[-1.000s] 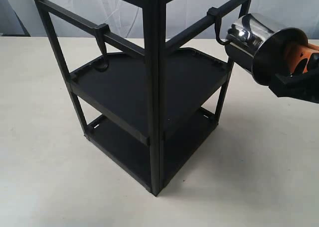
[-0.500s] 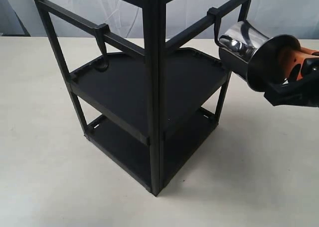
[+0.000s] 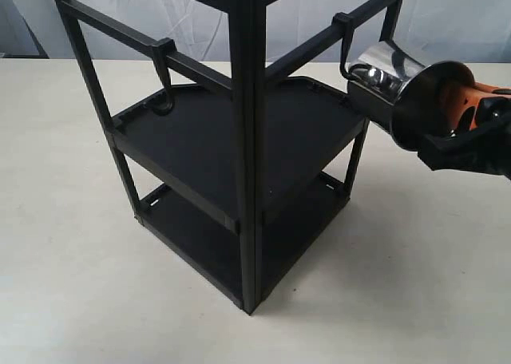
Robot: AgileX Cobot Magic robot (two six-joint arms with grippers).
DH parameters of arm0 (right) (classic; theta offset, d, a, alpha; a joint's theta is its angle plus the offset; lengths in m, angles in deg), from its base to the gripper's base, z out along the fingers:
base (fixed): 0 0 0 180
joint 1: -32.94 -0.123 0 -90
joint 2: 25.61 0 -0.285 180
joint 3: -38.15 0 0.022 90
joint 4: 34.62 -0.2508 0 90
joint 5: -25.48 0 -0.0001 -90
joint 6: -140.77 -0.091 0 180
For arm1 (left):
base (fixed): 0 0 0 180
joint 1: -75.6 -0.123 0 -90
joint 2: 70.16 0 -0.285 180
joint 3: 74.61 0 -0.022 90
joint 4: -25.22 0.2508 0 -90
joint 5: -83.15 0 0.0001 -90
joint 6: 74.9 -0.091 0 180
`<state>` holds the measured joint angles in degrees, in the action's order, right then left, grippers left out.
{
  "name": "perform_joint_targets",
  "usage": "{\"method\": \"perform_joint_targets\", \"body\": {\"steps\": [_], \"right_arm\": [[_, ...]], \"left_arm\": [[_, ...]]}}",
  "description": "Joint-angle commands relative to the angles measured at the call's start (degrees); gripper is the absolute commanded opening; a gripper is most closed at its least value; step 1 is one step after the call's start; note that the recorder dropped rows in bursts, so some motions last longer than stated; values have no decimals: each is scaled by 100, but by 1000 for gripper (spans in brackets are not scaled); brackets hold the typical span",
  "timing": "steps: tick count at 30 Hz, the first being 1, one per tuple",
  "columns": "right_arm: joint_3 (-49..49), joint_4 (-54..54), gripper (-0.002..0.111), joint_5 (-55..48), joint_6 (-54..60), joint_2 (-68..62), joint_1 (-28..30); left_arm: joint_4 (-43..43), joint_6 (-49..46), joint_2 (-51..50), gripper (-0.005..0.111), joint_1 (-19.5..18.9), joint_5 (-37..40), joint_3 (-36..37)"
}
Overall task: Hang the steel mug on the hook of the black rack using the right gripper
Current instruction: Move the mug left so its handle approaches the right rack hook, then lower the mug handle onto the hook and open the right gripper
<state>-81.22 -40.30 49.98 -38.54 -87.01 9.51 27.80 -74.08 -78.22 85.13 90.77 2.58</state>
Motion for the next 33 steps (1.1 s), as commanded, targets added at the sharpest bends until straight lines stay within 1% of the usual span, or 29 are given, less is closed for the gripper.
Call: {"method": "perform_joint_targets", "body": {"steps": [1, 3, 5, 8, 10, 11, 19, 26, 31, 33], "right_arm": [[8, 120, -1, -220, 105, -59, -7], [8, 120, 0, -220, 105, -59, -7], [8, 120, 9, -235, 105, -59, -7], [8, 120, 34, -269, 92, -59, -7], [8, 49, 45, -308, 60, -59, -7], [8, 18, 47, -335, 60, -59, -7], [8, -38, 48, -378, 60, -26, -7], [8, -264, 48, -1130, 60, 685, -7], [8, -253, 48, -1210, 25, 709, -7], [8, -253, 48, -1210, -225, 709, -7]], "left_arm": [[3, 14, 27, 2, 27, -30, 2], [3, 14, 27, 2, 27, -30, 2], [3, 14, 27, 2, 27, -30, 2], [3, 14, 27, 2, 27, -30, 2], [3, 14, 27, 2, 27, -30, 2], [3, 14, 27, 2, 27, -30, 2], [3, 14, 27, 2, 27, -30, 2], [3, 14, 27, 2, 27, -30, 2], [3, 14, 27, 2, 27, -30, 2], [3, 14, 27, 2, 27, -30, 2]]}}
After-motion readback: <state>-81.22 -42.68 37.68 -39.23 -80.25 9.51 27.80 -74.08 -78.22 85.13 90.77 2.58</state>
